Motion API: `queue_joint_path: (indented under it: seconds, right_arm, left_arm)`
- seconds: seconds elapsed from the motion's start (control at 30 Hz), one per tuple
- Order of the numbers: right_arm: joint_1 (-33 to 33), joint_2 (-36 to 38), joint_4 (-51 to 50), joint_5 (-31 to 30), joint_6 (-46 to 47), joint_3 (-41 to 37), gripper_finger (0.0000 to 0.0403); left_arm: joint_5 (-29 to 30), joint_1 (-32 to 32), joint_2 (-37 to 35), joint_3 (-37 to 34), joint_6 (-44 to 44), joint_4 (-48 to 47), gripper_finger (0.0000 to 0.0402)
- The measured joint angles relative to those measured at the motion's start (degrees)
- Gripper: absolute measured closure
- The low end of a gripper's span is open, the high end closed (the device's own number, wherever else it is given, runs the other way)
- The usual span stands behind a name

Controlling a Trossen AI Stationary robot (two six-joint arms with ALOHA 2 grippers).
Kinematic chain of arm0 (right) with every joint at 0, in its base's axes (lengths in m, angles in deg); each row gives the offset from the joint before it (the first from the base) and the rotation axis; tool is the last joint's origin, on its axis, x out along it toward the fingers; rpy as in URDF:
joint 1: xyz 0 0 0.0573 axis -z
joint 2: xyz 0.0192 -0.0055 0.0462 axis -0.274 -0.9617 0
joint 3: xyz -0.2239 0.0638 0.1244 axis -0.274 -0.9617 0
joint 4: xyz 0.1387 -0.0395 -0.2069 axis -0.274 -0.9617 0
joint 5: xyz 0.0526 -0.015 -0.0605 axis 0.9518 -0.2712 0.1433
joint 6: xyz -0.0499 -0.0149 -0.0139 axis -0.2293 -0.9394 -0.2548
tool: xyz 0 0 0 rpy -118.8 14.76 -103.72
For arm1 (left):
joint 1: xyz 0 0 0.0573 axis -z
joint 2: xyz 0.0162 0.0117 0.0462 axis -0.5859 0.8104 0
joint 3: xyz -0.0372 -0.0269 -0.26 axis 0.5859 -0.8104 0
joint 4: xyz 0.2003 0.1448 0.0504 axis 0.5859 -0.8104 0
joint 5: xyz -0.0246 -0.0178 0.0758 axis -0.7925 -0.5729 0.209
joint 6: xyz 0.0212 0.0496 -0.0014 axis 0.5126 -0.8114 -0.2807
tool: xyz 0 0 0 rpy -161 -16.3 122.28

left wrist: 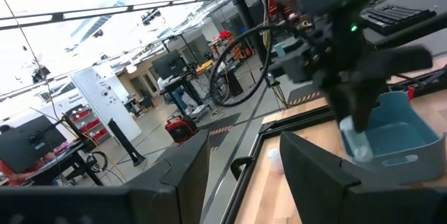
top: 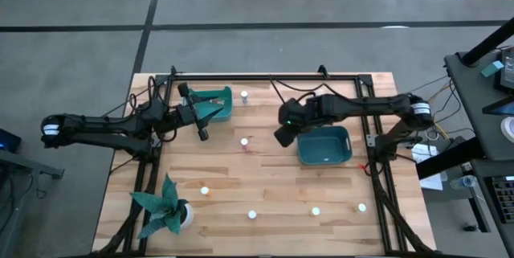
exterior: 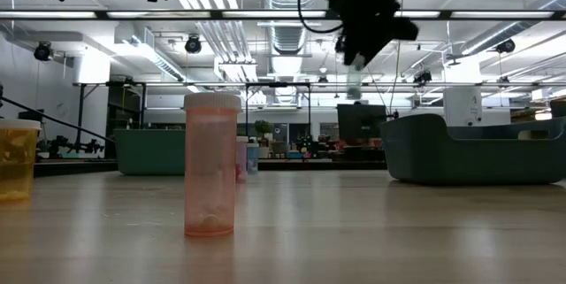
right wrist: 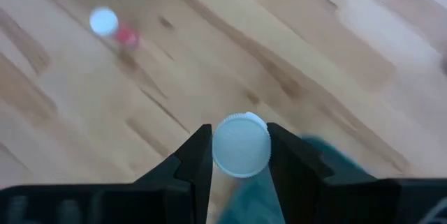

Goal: Pick and place medicine bottles into bin by pill shape (circle, oval)
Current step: Put the blue tablet bottle into the blue bin

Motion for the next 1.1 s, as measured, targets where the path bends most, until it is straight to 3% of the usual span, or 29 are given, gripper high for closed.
queue_joint_path:
  seconds: [0.33,1.1]
  right_arm:
    - [-4.66,6.16,-6.20,-1.65,6.53,-4.73,0.0291]
    - [-5.08,21.59,-2.57,-1.74,17.96,-33.40,0.0290]
  left_arm:
    - [0.00,0.00,0.00,0.00,0.11,0.00,0.0242]
    - [0.00,0.00,0.00,-0.09,0.04,0.00,0.0242]
